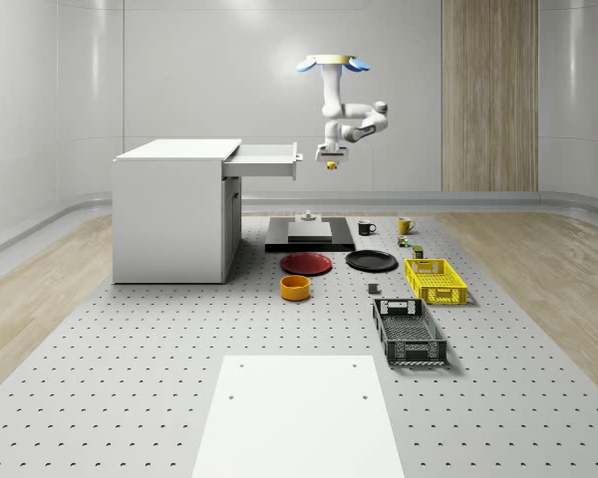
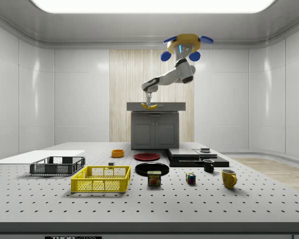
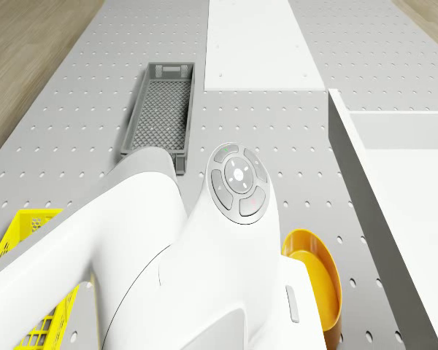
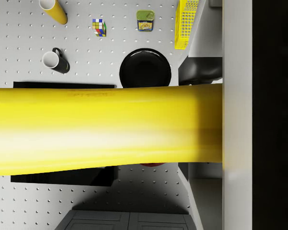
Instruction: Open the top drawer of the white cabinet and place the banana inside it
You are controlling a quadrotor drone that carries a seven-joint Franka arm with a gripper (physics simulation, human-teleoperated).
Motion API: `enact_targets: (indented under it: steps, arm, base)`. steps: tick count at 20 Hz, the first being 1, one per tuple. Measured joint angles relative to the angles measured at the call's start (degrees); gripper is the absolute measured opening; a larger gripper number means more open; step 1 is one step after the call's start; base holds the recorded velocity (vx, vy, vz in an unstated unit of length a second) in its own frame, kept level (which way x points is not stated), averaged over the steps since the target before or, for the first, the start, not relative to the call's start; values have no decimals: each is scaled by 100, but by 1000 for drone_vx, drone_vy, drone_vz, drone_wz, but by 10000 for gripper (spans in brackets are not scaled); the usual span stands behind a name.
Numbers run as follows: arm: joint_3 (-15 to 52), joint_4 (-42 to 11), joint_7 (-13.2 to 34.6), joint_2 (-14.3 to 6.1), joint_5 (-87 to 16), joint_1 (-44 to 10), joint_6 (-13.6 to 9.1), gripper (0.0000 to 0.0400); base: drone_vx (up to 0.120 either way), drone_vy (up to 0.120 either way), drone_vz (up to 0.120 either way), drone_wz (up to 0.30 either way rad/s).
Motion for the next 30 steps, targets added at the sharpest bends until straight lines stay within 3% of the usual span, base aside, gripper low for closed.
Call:
enact_targets:
  steps: [3, 12, 30]
  arm:
    - [0, 0, -1, -3, -2, 1, 3, 190]
    - [0, 1, -4, -13, -6, 5, 12, 190]
    - [0, 2, -8, -27, -12, 11, 25, 190]
  base:
    - [-120, -13, 120, 0]
    - [-120, -120, 120, 0]
    - [-2, -120, 53, 0]
